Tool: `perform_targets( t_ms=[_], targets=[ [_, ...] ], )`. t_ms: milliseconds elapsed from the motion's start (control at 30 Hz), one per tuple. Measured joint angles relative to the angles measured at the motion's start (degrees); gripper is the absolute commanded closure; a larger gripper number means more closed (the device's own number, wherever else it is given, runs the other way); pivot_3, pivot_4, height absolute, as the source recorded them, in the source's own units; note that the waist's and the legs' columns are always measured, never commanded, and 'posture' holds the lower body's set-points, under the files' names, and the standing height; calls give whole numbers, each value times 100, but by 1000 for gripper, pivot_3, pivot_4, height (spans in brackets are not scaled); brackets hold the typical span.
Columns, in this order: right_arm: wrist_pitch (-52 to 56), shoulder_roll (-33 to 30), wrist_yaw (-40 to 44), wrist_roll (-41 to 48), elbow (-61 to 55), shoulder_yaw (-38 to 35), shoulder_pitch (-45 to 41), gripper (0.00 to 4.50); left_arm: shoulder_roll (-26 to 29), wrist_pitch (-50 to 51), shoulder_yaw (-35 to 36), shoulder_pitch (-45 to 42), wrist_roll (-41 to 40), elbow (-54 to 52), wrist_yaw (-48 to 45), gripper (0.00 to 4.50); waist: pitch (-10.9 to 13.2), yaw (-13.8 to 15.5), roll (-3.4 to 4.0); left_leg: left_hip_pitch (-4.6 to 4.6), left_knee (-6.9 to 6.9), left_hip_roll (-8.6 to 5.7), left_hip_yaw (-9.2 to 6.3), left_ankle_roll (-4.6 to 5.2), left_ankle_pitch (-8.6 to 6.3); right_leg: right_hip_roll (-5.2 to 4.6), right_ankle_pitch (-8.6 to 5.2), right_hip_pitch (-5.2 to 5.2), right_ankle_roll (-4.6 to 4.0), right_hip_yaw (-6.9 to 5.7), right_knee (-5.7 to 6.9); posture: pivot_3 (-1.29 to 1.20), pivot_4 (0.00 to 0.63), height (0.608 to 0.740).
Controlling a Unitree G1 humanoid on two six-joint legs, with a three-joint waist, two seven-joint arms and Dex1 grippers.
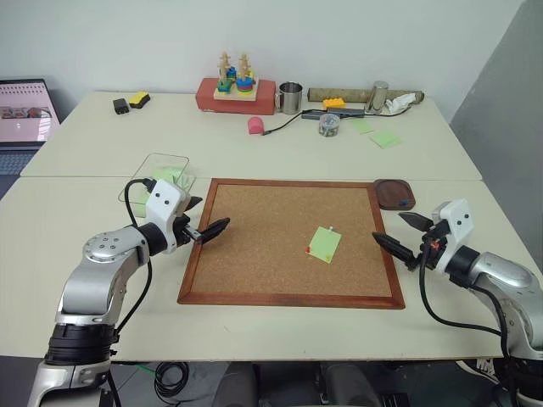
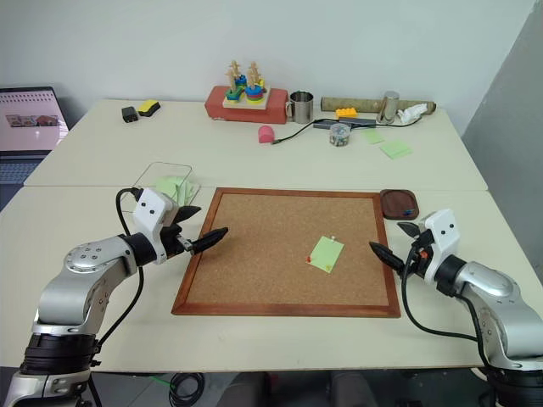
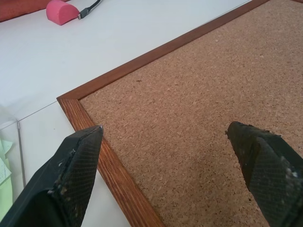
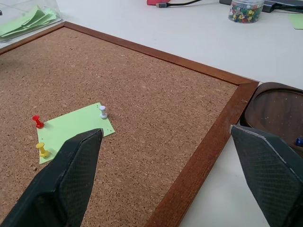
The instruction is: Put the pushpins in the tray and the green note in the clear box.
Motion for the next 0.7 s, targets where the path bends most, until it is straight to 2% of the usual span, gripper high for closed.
perform_targets(
  t_ms=[700],
  targets=[
    [8, -4, -5, 36, 0, 0, -11, 0, -1, 233, 32, -1, -194, -111, -43, 49, 0, 0, 0, 0, 0, 0, 0, 0, 0, 0, 0, 0, 0, 0, 0, 0, 150, 740]
  ],
)
